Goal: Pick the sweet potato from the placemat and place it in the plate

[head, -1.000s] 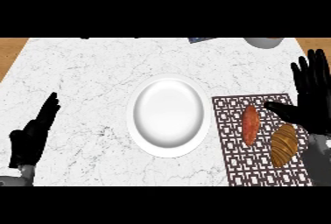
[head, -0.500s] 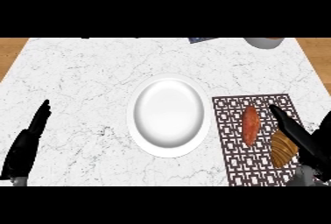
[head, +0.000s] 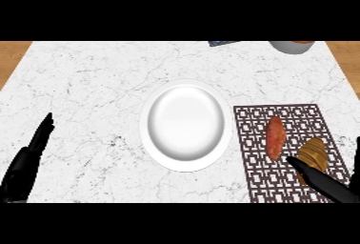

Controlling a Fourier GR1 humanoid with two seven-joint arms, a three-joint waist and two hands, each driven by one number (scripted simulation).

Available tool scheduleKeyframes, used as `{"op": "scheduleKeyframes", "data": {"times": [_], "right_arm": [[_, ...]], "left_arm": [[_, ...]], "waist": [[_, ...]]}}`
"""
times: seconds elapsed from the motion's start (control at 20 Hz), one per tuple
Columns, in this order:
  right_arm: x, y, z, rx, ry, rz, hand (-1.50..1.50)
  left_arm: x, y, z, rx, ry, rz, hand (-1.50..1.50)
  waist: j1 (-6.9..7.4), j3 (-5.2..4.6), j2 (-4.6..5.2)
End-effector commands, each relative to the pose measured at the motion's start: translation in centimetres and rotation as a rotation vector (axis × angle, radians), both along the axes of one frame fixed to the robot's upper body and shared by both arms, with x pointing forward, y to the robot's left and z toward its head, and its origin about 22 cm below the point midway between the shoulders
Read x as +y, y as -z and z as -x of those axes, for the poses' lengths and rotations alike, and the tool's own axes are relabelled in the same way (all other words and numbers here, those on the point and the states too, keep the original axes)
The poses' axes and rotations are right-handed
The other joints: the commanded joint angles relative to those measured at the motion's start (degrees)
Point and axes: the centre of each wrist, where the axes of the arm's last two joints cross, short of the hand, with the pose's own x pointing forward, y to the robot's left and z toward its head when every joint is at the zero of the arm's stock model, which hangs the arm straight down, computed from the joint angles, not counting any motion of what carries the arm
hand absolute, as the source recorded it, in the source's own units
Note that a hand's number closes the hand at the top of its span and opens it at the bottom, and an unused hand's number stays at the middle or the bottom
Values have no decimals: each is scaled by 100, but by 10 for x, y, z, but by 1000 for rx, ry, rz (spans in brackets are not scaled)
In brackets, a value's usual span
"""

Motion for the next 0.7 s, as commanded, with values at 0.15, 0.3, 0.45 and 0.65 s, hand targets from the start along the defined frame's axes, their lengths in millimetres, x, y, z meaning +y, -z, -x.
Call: {"op": "scheduleKeyframes", "data": {"times": [0.15,0.3,0.45,0.65], "right_arm": [[-31,-40,6,332,-78,96,-150],[-40,-54,-6,443,-118,84,-150],[-31,-53,-30,519,-193,101,-150],[-33,-52,-53,621,-269,110,-150]], "left_arm": [[4,-4,2,6,8,-19,0],[-5,6,7,3,4,7,0],[-6,-12,-16,0,27,1,0],[-10,-10,-11,-6,15,-7,0]], "waist": [[46,4,6],[71,9,9],[101,16,24],[121,20,21]]}}
